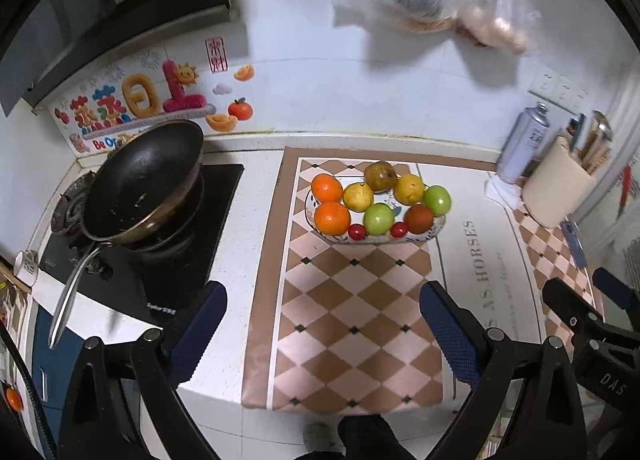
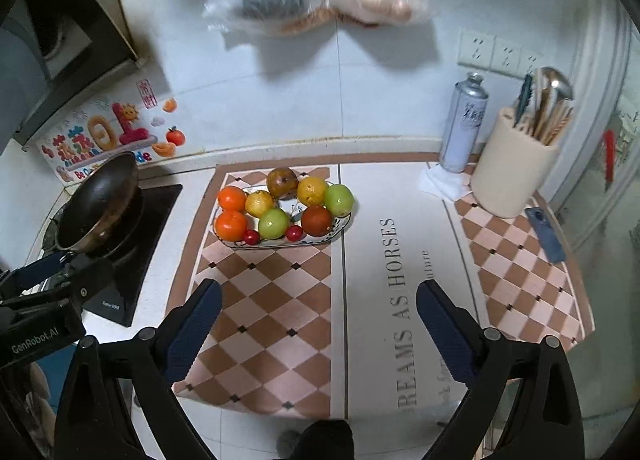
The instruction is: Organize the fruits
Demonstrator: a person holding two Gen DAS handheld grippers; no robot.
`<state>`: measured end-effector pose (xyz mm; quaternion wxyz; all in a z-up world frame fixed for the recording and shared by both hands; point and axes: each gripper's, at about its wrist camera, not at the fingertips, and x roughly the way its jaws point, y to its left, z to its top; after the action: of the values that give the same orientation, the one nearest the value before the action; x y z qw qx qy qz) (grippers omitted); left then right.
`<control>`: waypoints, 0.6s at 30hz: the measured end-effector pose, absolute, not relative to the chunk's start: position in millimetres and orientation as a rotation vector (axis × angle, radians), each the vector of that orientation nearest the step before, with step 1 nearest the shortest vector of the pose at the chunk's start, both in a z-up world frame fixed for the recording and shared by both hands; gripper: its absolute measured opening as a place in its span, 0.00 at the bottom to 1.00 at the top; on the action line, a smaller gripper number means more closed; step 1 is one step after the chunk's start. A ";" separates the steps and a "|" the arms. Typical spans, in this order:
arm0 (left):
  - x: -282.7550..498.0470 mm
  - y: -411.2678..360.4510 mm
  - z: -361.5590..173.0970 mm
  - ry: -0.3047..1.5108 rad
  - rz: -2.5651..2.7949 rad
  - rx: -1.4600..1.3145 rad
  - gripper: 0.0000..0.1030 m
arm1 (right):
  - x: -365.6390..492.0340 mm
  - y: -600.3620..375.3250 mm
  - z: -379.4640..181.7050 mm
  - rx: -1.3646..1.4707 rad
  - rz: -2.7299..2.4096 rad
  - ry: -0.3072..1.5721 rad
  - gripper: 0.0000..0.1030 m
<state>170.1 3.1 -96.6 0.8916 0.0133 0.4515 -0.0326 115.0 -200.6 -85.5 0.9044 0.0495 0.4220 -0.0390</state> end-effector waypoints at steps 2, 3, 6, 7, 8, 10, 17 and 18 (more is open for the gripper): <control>153.3 6.0 -88.7 0.921 -0.078 0.028 0.96 | 96.4 -197.9 -77.5 0.104 -0.086 0.854 0.97; 144.6 7.2 -84.5 0.910 -0.080 0.032 0.96 | 86.5 -196.6 -73.0 0.103 -0.087 0.845 0.97; 122.3 9.7 -73.5 0.888 -0.084 0.035 0.96 | 60.6 -193.7 -60.8 0.099 -0.089 0.827 0.97; 116.5 9.9 -70.9 0.881 -0.085 0.034 0.96 | 54.1 -193.4 -57.2 0.098 -0.085 0.822 0.97; 108.9 10.1 -67.6 0.872 -0.085 0.035 0.96 | 47.4 -192.6 -53.2 0.096 -0.080 0.815 0.97; 97.9 9.7 -62.9 0.863 -0.081 0.036 0.96 | 34.0 -189.3 -44.9 0.084 -0.071 0.803 0.97; 68.9 7.3 -48.3 0.839 -0.059 0.022 0.96 | 4.6 -192.0 -21.1 0.074 -0.037 0.769 0.98; 65.8 7.2 -46.1 0.836 -0.057 0.019 0.96 | 1.2 -192.5 -18.4 0.069 -0.032 0.766 0.98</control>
<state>65.8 7.2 -46.1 0.9135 0.0091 0.4058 -0.0277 1.2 -192.5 -18.4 0.9268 0.0334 0.3737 -0.0158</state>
